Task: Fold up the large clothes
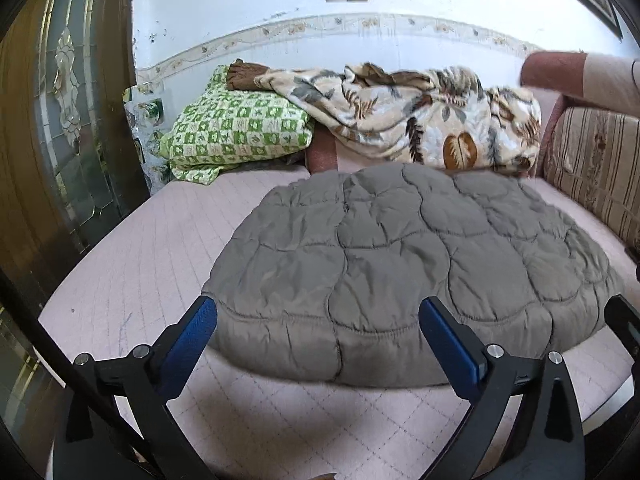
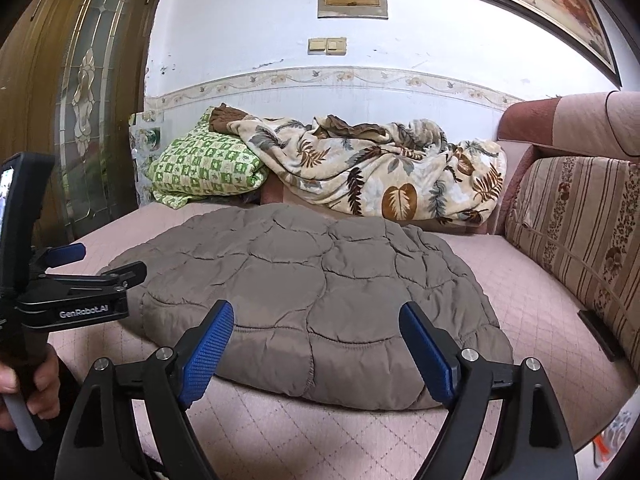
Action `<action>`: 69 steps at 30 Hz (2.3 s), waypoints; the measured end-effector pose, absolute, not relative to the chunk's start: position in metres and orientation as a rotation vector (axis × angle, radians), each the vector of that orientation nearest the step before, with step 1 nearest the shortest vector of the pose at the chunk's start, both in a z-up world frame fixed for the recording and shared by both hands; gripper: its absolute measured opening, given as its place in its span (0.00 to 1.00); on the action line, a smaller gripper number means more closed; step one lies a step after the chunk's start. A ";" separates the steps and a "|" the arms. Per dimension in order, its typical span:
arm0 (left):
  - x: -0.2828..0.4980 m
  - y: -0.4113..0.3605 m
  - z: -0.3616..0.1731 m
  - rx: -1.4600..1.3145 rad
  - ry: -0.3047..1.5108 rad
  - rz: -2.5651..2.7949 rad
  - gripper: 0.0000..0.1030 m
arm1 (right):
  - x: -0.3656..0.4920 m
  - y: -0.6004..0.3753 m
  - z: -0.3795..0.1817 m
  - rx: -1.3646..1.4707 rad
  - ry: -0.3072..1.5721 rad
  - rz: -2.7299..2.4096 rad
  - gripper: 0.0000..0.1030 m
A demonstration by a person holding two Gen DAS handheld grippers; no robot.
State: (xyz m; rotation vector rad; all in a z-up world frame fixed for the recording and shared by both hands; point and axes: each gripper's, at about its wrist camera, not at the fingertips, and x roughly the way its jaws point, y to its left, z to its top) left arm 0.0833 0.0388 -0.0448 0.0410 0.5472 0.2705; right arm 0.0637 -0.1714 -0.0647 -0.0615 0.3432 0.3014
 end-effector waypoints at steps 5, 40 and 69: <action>0.084 0.037 -0.053 0.034 0.593 0.217 0.98 | 0.064 -0.174 -0.070 -0.060 0.359 0.282 0.86; 0.096 0.029 -0.060 0.130 0.692 0.280 0.98 | 0.074 -0.178 -0.084 -0.057 0.409 0.269 0.86; 0.095 0.028 -0.059 0.131 0.688 0.278 0.98 | 0.074 -0.182 -0.086 -0.061 0.411 0.267 0.86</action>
